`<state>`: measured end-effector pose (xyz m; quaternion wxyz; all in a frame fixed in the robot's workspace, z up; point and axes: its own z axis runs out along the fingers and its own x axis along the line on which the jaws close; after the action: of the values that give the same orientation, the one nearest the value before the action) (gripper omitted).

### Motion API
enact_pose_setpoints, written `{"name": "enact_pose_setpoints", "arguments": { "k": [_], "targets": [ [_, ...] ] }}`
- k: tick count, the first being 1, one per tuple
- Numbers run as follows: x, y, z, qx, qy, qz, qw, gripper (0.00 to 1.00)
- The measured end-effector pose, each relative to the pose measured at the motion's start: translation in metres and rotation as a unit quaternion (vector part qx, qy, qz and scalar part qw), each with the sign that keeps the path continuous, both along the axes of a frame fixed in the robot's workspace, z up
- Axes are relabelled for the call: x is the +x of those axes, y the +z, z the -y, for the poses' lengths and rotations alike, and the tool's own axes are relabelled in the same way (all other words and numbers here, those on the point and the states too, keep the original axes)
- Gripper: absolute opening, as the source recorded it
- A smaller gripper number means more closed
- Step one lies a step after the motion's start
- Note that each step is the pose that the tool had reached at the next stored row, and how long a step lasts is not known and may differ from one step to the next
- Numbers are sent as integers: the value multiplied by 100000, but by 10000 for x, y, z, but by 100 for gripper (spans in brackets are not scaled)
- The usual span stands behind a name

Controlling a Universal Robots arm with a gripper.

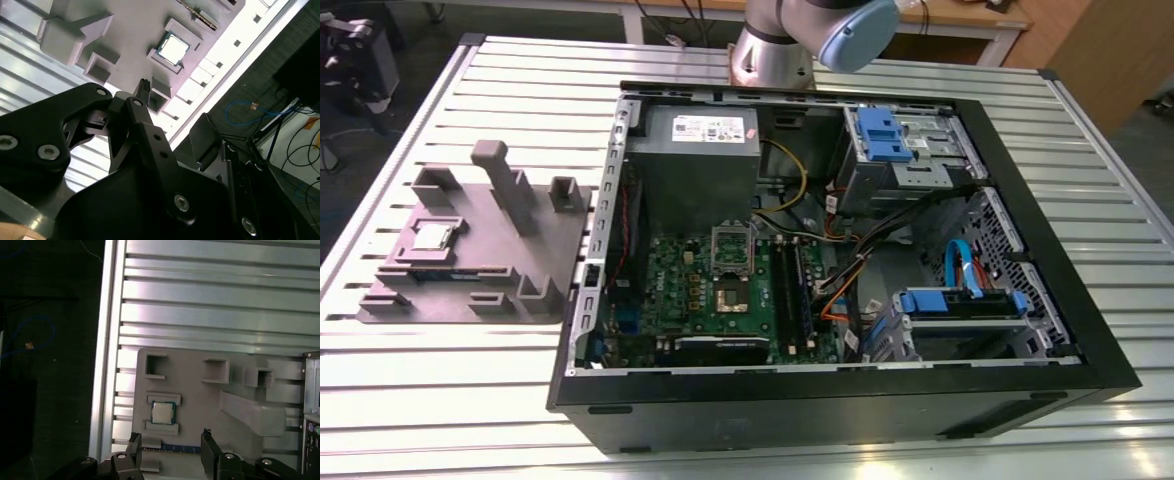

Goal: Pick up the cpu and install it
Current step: 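Pick up the cpu and move it towards the insertion slot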

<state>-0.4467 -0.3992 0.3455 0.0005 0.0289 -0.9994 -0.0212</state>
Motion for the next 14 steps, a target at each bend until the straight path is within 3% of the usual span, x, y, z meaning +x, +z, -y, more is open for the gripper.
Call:
{"name": "enact_pose_setpoints", "arguments": {
  "k": [14],
  "targets": [
    [-1, -155, 18, 10, -203, 3, 100000, 59]
  ]
}}
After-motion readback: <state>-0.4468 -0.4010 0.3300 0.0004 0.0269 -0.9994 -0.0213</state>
